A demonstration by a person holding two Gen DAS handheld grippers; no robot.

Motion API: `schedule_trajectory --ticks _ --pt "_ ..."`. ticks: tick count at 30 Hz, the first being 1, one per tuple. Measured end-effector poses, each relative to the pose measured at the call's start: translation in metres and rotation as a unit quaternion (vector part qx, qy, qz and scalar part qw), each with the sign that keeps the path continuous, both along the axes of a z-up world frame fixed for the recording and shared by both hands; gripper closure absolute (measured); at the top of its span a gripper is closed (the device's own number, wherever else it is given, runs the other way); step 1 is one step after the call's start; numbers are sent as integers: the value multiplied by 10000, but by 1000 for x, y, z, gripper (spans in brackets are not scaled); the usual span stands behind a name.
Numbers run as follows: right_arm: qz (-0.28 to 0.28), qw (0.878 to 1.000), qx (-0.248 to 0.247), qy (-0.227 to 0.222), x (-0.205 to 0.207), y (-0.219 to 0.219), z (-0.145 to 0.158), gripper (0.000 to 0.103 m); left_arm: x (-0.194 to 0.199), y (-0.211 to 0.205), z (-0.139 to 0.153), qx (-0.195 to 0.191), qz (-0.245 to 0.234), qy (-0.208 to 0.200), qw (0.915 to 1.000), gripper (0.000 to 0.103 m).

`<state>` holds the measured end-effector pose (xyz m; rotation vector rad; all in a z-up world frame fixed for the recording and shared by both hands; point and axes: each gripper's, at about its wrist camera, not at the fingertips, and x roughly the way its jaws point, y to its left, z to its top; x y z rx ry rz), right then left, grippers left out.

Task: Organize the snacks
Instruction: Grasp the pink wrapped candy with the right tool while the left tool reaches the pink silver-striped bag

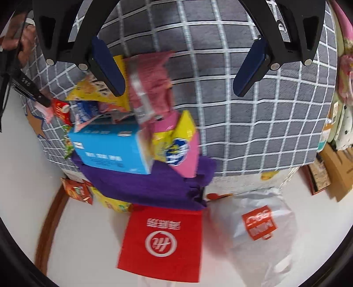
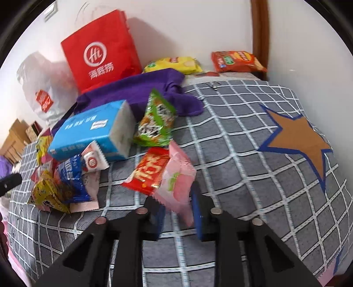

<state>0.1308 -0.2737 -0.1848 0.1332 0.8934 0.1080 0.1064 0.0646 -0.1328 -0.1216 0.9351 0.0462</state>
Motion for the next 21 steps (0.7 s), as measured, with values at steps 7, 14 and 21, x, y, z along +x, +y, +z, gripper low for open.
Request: schedule_trajectory --ticks 7,14,21 --pt "-39 10000 32 26 9 -4 -9 76 -3 16 -13 -286 115 194 9993 5" --pt "-87 9999 -64 -66 23 -7 -14 80 10 5 -24 -432 -22 392 9983 5" --pt "40 9992 -239 -328 11 -14 -5 89 36 -11 -37 -481 -190 618 9968 8"
